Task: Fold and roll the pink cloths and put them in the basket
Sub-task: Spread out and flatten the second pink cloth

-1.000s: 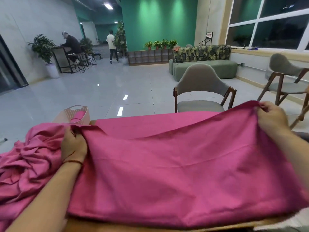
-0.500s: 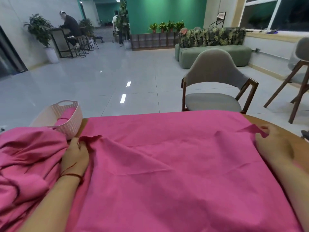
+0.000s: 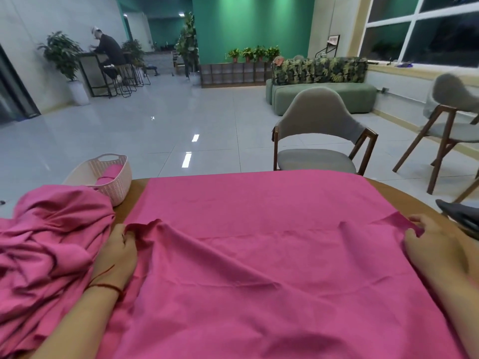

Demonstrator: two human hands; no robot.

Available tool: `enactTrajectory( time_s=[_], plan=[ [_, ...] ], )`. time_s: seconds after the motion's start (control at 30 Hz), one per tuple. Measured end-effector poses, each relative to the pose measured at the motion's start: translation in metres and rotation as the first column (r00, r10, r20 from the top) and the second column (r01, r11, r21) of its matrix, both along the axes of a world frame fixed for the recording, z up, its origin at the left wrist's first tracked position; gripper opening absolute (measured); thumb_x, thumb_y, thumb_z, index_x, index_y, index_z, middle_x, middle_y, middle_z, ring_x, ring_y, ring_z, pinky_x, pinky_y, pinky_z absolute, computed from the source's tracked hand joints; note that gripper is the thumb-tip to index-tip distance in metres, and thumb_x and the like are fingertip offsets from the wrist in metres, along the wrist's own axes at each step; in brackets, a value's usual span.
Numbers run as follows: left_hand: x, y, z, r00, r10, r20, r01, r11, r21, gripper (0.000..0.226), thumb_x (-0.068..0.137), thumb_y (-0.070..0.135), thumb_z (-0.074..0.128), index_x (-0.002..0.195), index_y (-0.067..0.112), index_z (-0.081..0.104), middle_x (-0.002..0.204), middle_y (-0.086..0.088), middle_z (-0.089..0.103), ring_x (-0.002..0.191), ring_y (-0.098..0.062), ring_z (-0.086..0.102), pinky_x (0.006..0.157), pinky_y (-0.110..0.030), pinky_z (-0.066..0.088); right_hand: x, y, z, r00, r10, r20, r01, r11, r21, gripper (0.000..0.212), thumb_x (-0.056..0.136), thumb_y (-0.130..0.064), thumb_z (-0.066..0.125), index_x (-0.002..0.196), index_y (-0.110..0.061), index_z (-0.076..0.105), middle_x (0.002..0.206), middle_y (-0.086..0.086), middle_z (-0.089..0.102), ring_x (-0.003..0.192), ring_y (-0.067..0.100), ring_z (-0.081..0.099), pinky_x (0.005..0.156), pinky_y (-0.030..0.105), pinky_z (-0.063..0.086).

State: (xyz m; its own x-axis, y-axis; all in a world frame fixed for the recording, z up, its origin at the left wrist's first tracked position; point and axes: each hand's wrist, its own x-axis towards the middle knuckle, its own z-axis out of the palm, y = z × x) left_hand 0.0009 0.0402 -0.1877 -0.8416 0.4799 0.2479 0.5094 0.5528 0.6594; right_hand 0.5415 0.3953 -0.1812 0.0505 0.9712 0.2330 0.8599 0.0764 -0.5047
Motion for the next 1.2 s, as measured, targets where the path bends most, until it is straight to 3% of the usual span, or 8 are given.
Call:
enactTrajectory(
  time_s=[0.13, 0.27, 0.4, 0.57, 0.7, 0.83, 0.97, 1.2],
  plan=[
    [0.031, -0.043, -0.001, 0.999, 0.018, 0.04, -0.018, 1.0, 0.001, 0.015, 0.108, 0.026, 0.046, 0.111, 0.021, 0.06, 0.115, -0.027, 0.069, 0.107, -0.05, 0.065, 0.087, -0.052, 0.047, 0.029, -0.038, -0.001, 1.0, -0.002, 0.02, 0.001, 0.999, 0.037, 0.031, 0.097, -0.022, 0.057, 0.125, -0.033, 0.065, 0.114, 0.012, 0.072, 0.1, 0.038, 0.063, 0.077, 0.048, 0.056],
    [0.054, -0.09, 0.0, 0.998, 0.014, 0.06, -0.018, 0.997, 0.08, 0.034, 0.101, 0.049, 0.041, 0.111, 0.024, 0.062, 0.115, -0.016, 0.071, 0.109, -0.037, 0.066, 0.09, -0.047, 0.047, 0.063, -0.07, -0.015, 1.0, -0.002, -0.016, 0.003, 0.999, 0.05, 0.04, 0.093, -0.025, 0.058, 0.1, -0.064, 0.055, 0.111, 0.0, 0.07, 0.099, 0.035, 0.065, 0.084, 0.055, 0.059],
    [0.065, -0.116, 0.007, 0.994, 0.024, 0.102, -0.032, 0.996, 0.081, 0.051, 0.093, 0.06, 0.039, 0.119, 0.022, 0.062, 0.123, -0.018, 0.069, 0.114, -0.037, 0.065, 0.096, -0.051, 0.048, 0.081, -0.09, -0.016, 0.995, -0.014, -0.095, 0.017, 0.999, 0.035, 0.021, 0.097, -0.032, 0.062, 0.107, -0.05, 0.067, 0.109, -0.002, 0.076, 0.101, 0.035, 0.069, 0.087, 0.051, 0.059],
    [0.077, -0.107, 0.047, 0.995, 0.094, 0.033, -0.099, 0.966, 0.241, 0.021, 0.105, 0.03, 0.04, 0.101, 0.017, 0.056, 0.11, -0.025, 0.065, 0.097, -0.038, 0.06, 0.082, -0.045, 0.039, 0.112, -0.038, -0.01, 0.932, -0.038, -0.359, 0.071, 0.994, 0.08, 0.037, 0.094, -0.071, 0.047, 0.114, -0.05, 0.07, 0.104, -0.017, 0.076, 0.104, 0.019, 0.072, 0.08, 0.033, 0.055],
    [0.063, -0.088, 0.089, 0.985, 0.17, -0.028, -0.149, 0.922, 0.356, 0.016, 0.108, 0.014, 0.04, 0.1, 0.012, 0.053, 0.102, -0.02, 0.058, 0.092, -0.031, 0.051, 0.08, -0.04, 0.033, 0.091, -0.004, 0.022, 0.868, -0.035, -0.496, 0.156, 0.966, 0.205, 0.028, 0.097, -0.064, 0.045, 0.108, -0.054, 0.068, 0.102, -0.008, 0.075, 0.102, 0.022, 0.073, 0.084, 0.029, 0.055],
    [0.024, -0.053, 0.105, 0.972, 0.23, -0.038, -0.198, 0.902, 0.383, 0.021, 0.108, 0.015, 0.039, 0.111, 0.004, 0.057, 0.12, -0.031, 0.062, 0.107, -0.043, 0.058, 0.086, -0.046, 0.039, 0.055, 0.011, 0.081, 0.906, 0.032, -0.422, 0.07, 0.972, 0.223, 0.025, 0.092, -0.052, 0.048, 0.109, -0.051, 0.068, 0.103, -0.005, 0.075, 0.101, 0.029, 0.072, 0.078, 0.022, 0.052],
    [-0.014, 0.008, 0.112, 0.971, 0.24, -0.026, -0.213, 0.902, 0.375, 0.026, 0.108, 0.02, 0.037, 0.118, 0.005, 0.056, 0.123, -0.032, 0.063, 0.111, -0.048, 0.059, 0.087, -0.048, 0.042, -0.006, 0.03, 0.108, 0.918, 0.099, -0.384, 0.0, 0.969, 0.248, 0.027, 0.101, -0.029, 0.054, 0.124, -0.025, 0.069, 0.119, 0.009, 0.073, 0.116, 0.037, 0.064, 0.103, 0.047, 0.052],
    [-0.074, 0.112, 0.109, 0.964, 0.265, -0.005, -0.253, 0.928, 0.272, 0.027, 0.106, 0.018, 0.038, 0.126, 0.005, 0.051, 0.125, -0.036, 0.061, 0.116, -0.052, 0.057, 0.095, -0.051, 0.044, -0.086, 0.121, 0.106, 0.928, 0.063, -0.367, 0.007, 0.982, 0.188, 0.028, 0.102, -0.025, 0.053, 0.124, -0.02, 0.07, 0.123, 0.014, 0.073, 0.116, 0.04, 0.064, 0.101, 0.05, 0.05]
  ],
)
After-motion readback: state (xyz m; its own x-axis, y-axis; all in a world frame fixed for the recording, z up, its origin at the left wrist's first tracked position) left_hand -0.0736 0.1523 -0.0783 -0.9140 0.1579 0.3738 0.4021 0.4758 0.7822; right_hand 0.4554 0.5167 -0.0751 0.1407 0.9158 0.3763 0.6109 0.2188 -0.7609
